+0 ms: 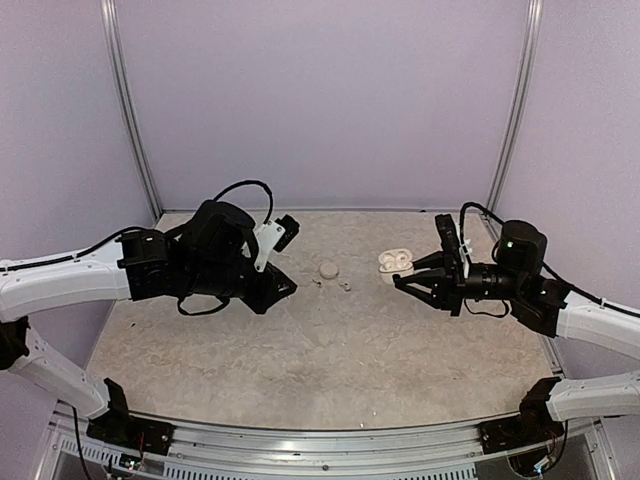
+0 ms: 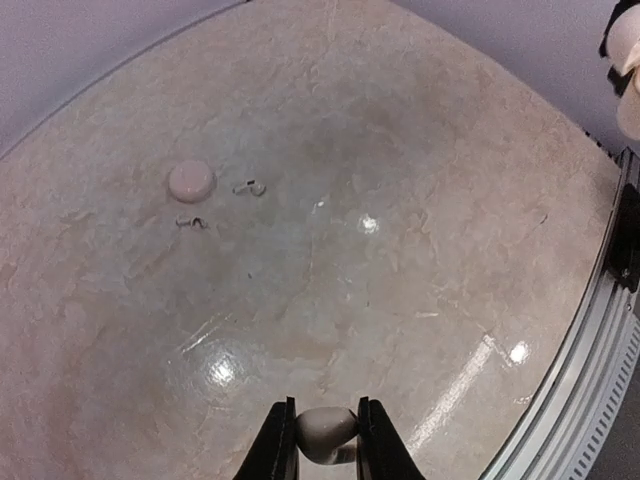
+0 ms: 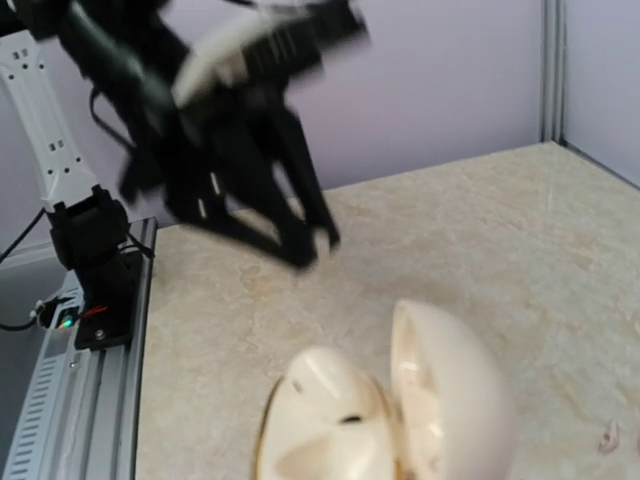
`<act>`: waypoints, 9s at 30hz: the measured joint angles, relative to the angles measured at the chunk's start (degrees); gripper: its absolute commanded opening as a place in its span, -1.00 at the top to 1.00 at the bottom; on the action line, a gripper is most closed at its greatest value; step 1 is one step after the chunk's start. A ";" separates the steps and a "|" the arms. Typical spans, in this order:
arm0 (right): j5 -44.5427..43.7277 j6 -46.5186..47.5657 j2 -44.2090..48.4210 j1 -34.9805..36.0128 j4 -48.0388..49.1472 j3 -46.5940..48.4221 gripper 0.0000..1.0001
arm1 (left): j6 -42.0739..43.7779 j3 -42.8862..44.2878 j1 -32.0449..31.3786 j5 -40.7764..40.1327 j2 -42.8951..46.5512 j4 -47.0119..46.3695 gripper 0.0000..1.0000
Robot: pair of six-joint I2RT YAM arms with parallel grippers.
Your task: Insert the wireless bluetooth earbuds into the charging case
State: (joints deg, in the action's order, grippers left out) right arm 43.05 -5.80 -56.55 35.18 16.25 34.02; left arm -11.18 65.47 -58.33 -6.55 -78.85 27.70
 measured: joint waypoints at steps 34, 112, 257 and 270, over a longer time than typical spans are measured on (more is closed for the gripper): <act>-20.20 19.96 1.57 20.83 1.27 1.60 1.00 | 14.27 1.99 -17.20 -5.38 2.05 -33.51 0.80; 11.19 -7.26 -12.09 20.98 10.54 9.62 1.00 | 36.15 2.29 -20.17 3.37 4.35 -25.27 0.84; -0.72 -0.74 -7.72 21.00 2.84 9.94 1.00 | 27.93 3.93 -22.77 -6.16 0.90 -25.70 0.41; -2.21 0.00 -7.78 21.00 2.86 10.08 1.00 | 27.91 2.10 -22.77 -6.16 2.10 -25.33 -0.01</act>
State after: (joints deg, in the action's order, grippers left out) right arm 40.84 -5.80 -64.34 56.18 19.11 44.10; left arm 16.73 67.57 -81.10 -12.71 -76.75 2.37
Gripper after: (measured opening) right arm 0.228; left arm 0.462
